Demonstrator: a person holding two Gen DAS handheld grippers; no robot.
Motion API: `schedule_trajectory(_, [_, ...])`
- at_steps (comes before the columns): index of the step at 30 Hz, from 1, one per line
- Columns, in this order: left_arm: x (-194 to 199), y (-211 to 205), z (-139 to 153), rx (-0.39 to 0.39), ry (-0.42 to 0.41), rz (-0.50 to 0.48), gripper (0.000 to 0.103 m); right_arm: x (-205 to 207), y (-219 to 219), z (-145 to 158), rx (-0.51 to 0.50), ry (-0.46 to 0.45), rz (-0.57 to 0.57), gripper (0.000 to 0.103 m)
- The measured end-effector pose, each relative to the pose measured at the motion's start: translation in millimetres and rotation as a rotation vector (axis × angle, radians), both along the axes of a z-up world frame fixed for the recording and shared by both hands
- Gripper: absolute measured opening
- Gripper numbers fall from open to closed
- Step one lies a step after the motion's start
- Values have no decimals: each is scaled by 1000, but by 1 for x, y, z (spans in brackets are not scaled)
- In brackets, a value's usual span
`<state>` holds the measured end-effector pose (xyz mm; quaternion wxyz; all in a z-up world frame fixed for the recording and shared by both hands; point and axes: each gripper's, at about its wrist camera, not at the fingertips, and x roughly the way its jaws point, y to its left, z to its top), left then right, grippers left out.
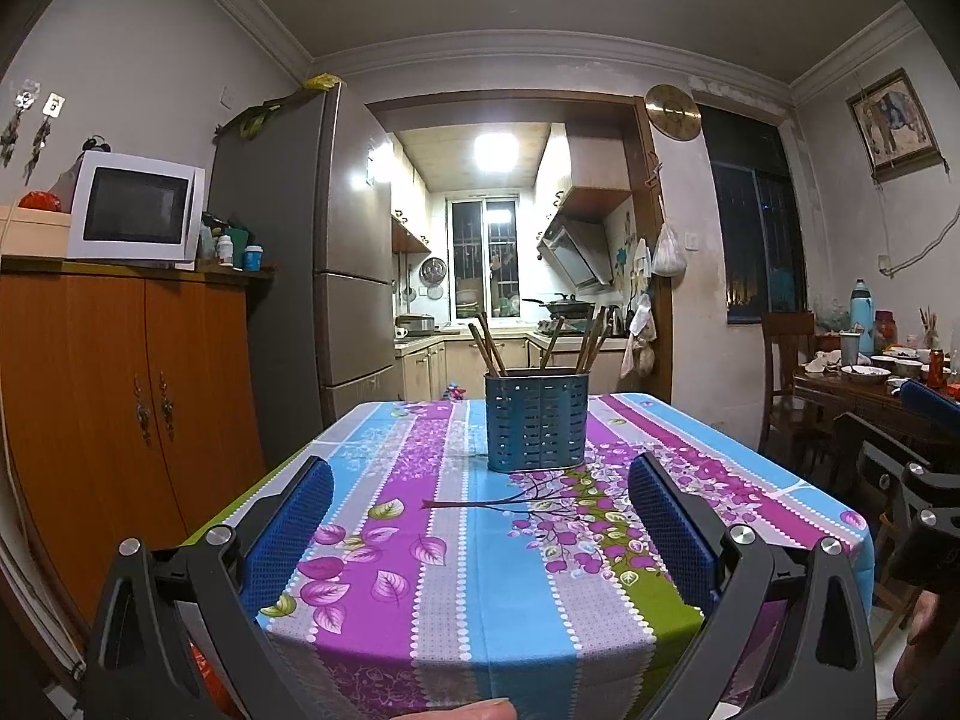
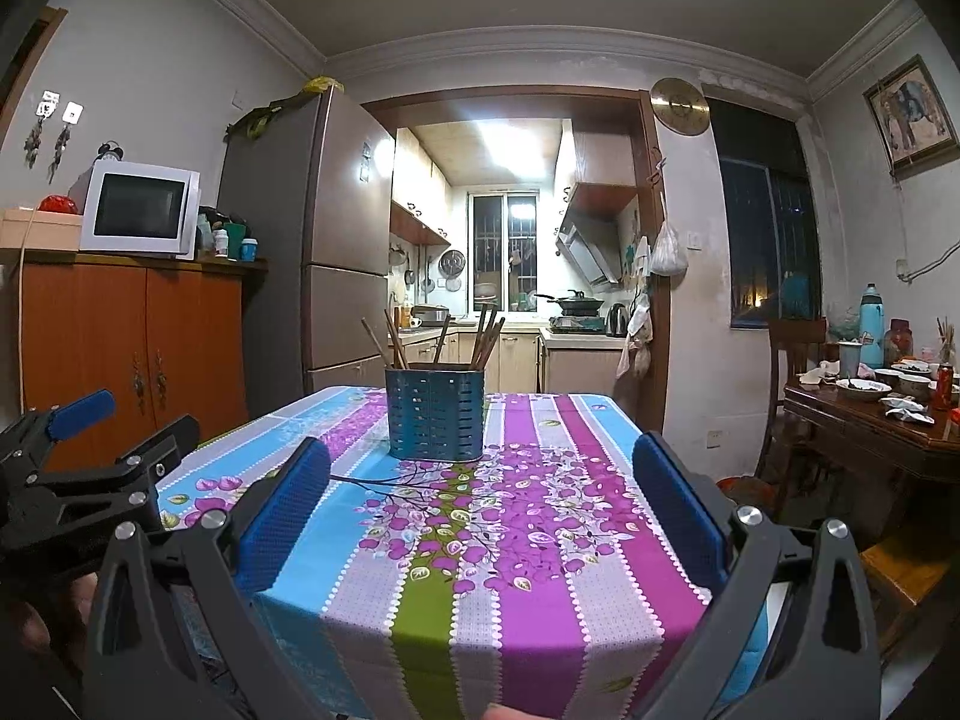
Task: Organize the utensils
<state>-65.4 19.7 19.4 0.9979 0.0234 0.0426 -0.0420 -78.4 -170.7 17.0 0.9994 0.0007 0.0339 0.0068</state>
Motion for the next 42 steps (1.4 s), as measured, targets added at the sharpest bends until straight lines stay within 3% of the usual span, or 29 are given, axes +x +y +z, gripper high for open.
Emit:
schedule_trajectory(37, [-12,4,14,-6,-24,-15,98,4,-13,2,3,-8,-18,98])
schedule_trajectory(42, [-1,4,10,-15,21,-21,98,5,-12,3,1,-4,-17,98])
